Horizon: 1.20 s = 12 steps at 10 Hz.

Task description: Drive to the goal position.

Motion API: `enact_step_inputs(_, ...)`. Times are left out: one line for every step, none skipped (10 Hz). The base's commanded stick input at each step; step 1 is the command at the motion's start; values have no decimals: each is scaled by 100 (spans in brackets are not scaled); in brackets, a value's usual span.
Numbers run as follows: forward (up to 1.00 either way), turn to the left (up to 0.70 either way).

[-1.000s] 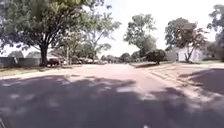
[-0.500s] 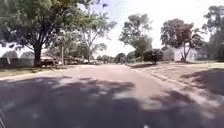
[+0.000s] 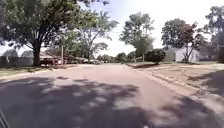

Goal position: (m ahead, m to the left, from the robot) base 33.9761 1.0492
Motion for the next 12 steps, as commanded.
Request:
enact_step_inputs(70,3)
enact_step_inputs(70,3)
enact_step_inputs(70,3)
enact_step_inputs(70,3)
enact_step_inputs(70,3)
enact_step_inputs(70,3)
enact_step_inputs(70,3)
enact_step_inputs(70,3)
enact_step_inputs(70,3)
enact_step_inputs(70,3)
enact_step_inputs(70,3)
enact_step_inputs(70,3)
